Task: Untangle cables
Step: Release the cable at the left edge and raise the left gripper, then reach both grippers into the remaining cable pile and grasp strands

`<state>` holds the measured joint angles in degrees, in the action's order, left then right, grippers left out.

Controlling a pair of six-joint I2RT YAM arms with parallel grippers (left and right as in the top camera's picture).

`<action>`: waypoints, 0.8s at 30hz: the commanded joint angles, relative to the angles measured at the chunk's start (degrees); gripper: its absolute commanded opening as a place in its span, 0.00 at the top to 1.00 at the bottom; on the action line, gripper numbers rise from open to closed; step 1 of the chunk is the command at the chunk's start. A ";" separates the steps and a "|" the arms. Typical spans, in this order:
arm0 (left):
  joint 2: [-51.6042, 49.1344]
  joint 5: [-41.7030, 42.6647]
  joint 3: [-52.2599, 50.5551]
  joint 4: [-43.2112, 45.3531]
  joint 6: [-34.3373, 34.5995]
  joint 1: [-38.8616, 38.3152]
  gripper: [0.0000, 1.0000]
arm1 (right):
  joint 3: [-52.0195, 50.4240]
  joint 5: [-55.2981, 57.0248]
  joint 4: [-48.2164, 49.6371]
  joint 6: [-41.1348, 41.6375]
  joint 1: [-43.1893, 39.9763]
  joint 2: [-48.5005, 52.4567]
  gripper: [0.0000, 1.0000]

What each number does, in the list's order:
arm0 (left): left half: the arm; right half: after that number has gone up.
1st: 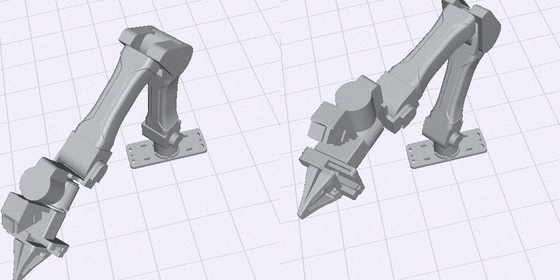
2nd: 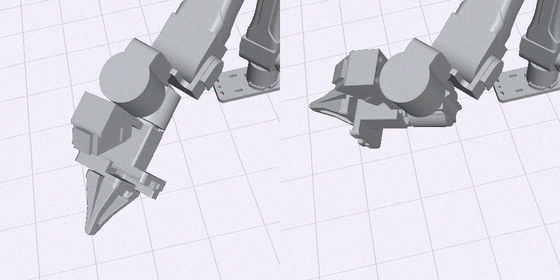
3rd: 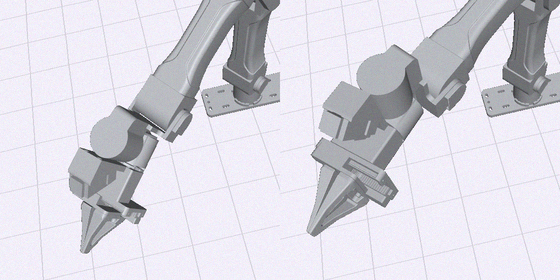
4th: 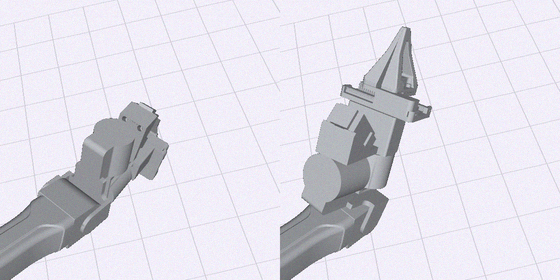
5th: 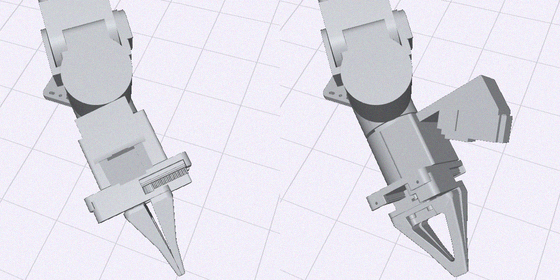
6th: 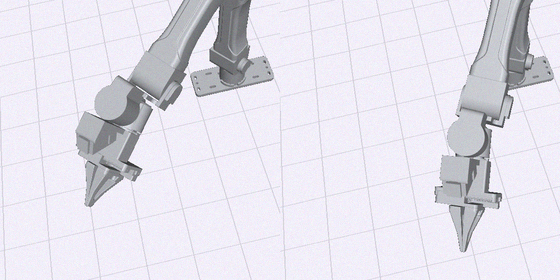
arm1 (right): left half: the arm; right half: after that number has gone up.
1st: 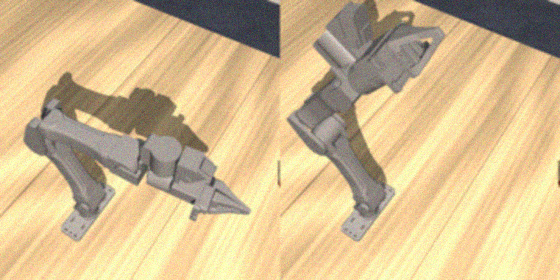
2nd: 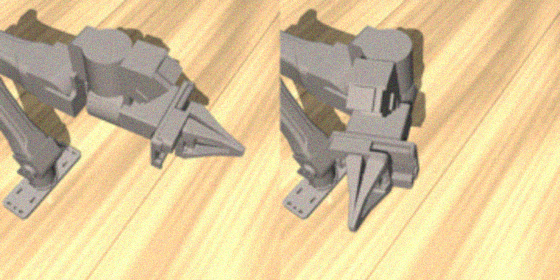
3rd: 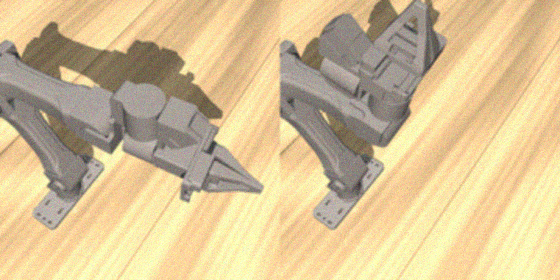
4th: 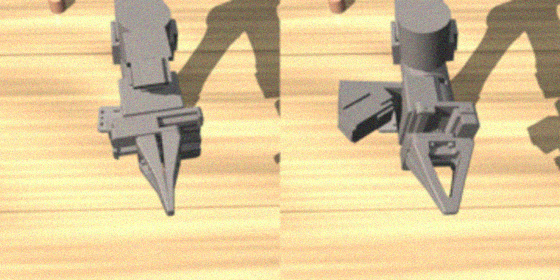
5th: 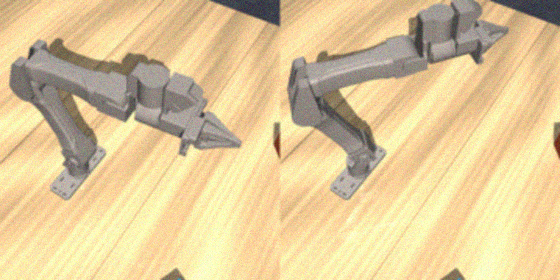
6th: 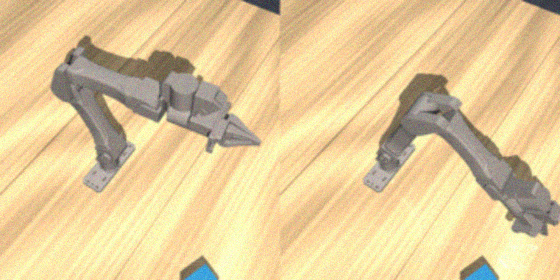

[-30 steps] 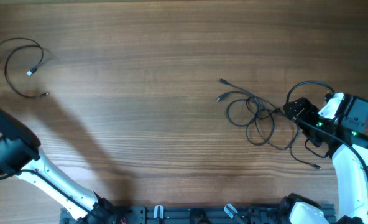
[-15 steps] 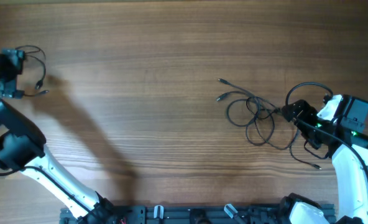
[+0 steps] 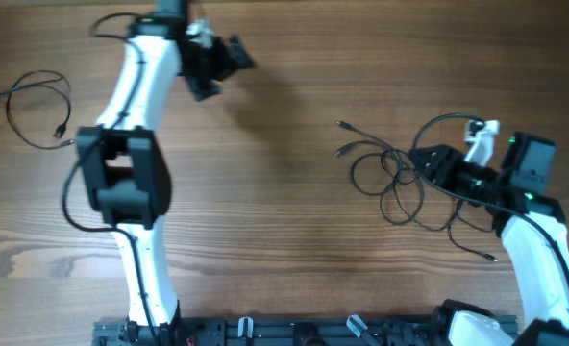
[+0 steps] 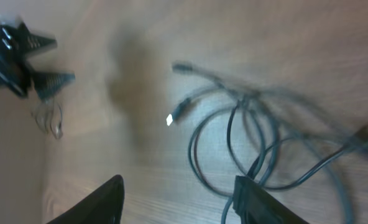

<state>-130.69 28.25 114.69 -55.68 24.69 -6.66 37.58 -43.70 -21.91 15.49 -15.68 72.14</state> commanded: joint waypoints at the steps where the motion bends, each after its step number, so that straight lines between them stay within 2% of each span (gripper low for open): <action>1: 0.83 -3.06 0.28 0.35 1.46 -4.85 0.00 | -0.59 5.25 -4.28 -5.84 3.91 5.29 0.41; 3: 0.83 -3.02 0.28 -0.92 1.44 -6.14 0.00 | -0.57 10.80 -8.55 -9.44 4.26 6.23 0.36; 6: 0.83 -2.80 0.28 -2.10 1.44 -6.62 0.00 | -0.66 16.68 -13.07 -10.80 4.26 6.29 0.38; 10: 0.83 3.30 0.28 -2.27 1.40 -6.64 0.00 | -3.74 14.29 -10.69 -10.80 4.26 6.29 0.40; 12: 0.85 5.27 0.28 -2.29 1.18 -6.64 0.00 | -7.21 11.93 -5.90 -9.03 4.26 6.29 0.42; 16: 0.87 5.40 0.28 -3.69 0.98 -6.62 0.00 | -11.63 10.64 2.60 -7.37 4.26 6.47 0.61; 19: 1.05 9.03 0.28 -5.16 -3.28 -6.64 0.00 | -12.90 10.05 6.23 -4.79 4.26 8.92 0.76; 21: 1.07 13.27 0.28 -5.57 -6.78 -6.64 0.02 | -12.90 4.96 8.61 -4.85 4.26 10.49 0.83; 22: 1.07 14.40 0.28 -6.01 -8.02 -6.64 0.02 | -12.90 0.39 10.27 -4.90 4.26 10.93 0.82; 24: 1.25 14.36 0.28 -6.80 -8.09 -6.62 0.02 | -12.90 -0.94 10.51 -4.90 4.26 10.95 0.69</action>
<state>-130.69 39.07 114.69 -61.76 20.12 -13.43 24.84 -38.02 -11.84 10.44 -11.55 82.32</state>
